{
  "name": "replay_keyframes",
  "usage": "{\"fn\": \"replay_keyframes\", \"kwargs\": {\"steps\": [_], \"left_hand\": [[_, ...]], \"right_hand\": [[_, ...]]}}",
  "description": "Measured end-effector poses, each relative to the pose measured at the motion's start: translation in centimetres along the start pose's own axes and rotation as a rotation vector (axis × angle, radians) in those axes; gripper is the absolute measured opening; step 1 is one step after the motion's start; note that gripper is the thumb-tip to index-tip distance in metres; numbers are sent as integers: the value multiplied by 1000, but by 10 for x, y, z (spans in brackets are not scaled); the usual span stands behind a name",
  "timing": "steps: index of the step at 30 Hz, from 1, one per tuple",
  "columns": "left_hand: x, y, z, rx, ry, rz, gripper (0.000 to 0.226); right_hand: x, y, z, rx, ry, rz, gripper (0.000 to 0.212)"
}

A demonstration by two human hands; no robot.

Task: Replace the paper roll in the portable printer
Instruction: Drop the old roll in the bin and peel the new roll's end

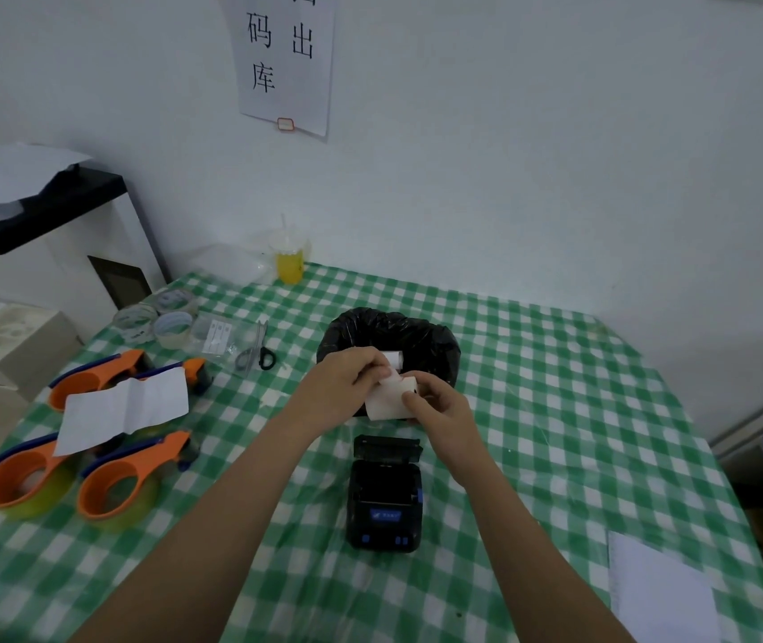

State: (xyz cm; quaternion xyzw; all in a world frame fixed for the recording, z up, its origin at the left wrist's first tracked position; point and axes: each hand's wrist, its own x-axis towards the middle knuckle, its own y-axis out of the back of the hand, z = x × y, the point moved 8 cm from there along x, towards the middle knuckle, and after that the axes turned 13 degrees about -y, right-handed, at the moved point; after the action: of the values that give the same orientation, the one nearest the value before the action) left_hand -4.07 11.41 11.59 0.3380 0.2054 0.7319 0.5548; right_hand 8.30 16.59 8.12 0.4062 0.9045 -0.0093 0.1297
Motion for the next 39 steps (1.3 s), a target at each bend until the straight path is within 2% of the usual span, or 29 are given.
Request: {"fn": "replay_keyframes", "kwargs": {"steps": [19, 23, 29, 33, 39], "left_hand": [[2, -2, -6, 66, 28, -26, 15], [3, -3, -10, 52, 39, -16, 14], [7, -11, -24, -17, 96, -9, 14], [14, -10, -36, -38, 154, 35, 14], [23, -5, -41, 71, 117, 127, 17]], "right_hand": [[0, -1, 8, -65, -19, -12, 29], [1, -2, 9, -62, -26, -13, 33], [9, -2, 17, -45, -49, -22, 28], [18, 1, 25, -25, -79, -11, 32], [29, 16, 41, -2, -154, 106, 21]]}}
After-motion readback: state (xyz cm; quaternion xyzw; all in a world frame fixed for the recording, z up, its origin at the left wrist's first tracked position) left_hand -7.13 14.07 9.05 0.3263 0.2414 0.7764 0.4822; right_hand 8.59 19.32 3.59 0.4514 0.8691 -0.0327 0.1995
